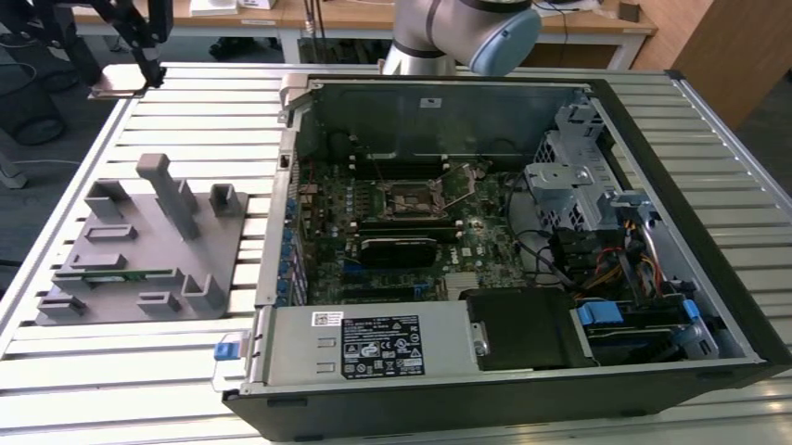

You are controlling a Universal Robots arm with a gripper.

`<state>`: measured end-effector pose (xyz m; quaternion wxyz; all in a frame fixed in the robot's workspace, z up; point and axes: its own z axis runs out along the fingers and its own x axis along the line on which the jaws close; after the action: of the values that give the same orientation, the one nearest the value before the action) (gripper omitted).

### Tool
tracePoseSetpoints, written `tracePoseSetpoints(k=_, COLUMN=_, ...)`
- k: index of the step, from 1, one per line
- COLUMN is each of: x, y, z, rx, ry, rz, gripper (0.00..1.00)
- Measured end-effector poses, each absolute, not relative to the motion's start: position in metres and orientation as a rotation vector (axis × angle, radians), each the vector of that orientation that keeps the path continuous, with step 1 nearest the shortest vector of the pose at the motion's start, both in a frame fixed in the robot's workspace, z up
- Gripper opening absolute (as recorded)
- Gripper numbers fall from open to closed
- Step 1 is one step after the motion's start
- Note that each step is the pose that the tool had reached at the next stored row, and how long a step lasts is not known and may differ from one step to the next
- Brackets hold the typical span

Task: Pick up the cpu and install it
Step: 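Pick up the cpu and move it towards the insertion slot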

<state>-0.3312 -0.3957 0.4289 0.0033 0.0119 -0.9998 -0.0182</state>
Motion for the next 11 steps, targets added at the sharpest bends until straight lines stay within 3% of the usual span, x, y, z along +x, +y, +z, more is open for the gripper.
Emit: tracePoseSetpoints(k=11, x=-0.315, y=-0.396, z=0.429, rx=0.037, ry=-3.134, rz=-0.057, gripper=0.54)
